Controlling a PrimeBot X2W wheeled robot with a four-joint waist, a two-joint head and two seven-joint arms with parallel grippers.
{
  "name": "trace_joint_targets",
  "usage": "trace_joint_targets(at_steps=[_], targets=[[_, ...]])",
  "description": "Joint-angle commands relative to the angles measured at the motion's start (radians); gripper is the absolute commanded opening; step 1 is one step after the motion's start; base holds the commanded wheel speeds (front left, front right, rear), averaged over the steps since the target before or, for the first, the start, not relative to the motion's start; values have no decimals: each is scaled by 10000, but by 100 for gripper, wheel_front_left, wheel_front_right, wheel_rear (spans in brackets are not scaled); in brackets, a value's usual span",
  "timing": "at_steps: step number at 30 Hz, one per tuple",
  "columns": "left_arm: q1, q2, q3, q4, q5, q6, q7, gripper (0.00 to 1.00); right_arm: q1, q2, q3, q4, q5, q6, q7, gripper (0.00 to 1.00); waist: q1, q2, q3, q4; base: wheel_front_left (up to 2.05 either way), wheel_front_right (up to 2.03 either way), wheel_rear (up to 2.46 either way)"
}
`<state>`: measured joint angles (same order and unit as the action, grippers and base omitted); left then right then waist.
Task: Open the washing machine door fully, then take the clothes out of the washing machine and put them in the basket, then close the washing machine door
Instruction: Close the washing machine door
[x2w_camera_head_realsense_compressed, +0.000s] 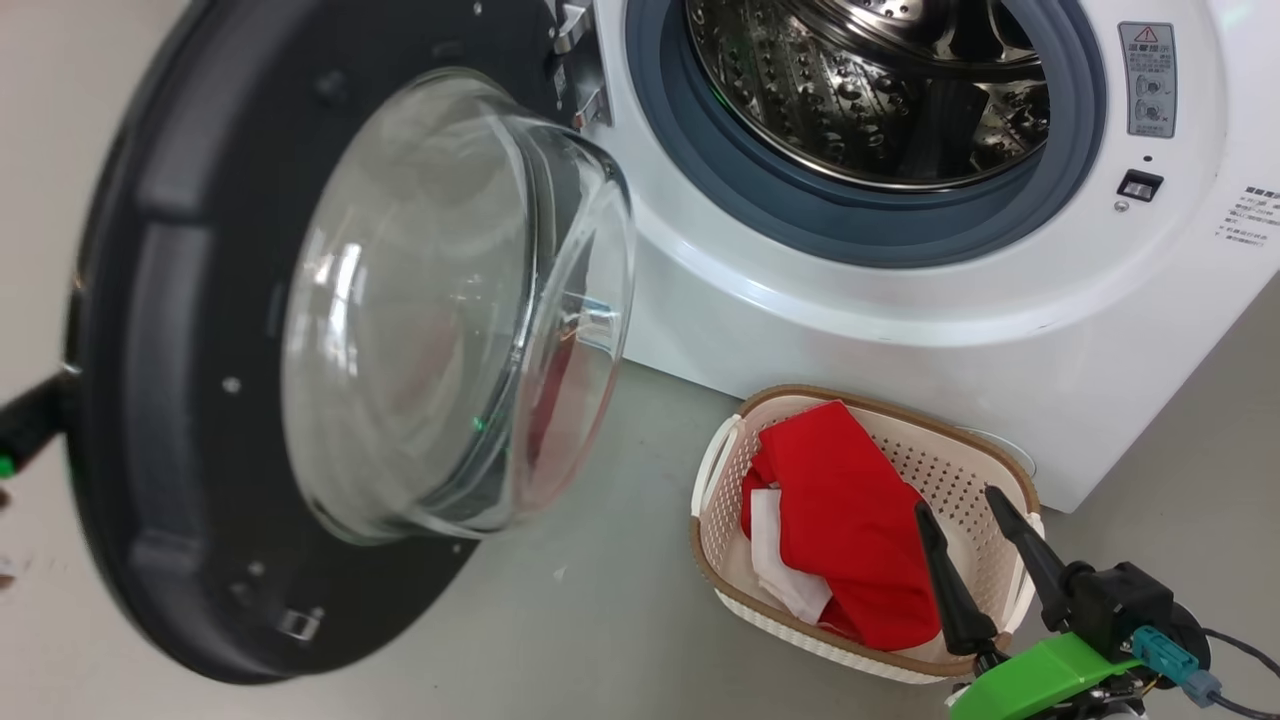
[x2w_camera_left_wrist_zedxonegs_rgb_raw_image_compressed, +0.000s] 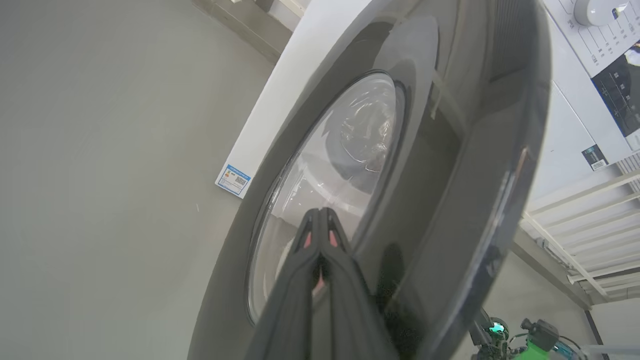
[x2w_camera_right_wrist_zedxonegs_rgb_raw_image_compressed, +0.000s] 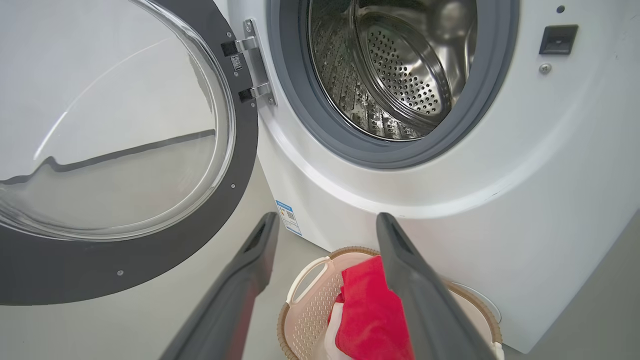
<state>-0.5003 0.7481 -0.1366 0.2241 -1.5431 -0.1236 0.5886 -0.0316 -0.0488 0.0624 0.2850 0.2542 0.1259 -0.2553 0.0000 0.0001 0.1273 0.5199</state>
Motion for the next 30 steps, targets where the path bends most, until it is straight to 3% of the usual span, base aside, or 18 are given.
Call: trace_joint_targets(at_steps=[1,17,30], targets=[[-142,505,335,-523,-153,-71,107,0,-65,-14,215,-265,82,48,-65,100,0,-1,-16,-17,0,0,0],[-414,-568,-665,-3143,19,-71,-311,0,-16,-14,264,-298,192,48,-65,100,0,-1,-73,-322,0,0,0],[-47,-464,-1041,-2743,484,-71,-1449,0,79,-14,260,-343,274,48,-65,100,0,-1,-214,-496,0,0,0]])
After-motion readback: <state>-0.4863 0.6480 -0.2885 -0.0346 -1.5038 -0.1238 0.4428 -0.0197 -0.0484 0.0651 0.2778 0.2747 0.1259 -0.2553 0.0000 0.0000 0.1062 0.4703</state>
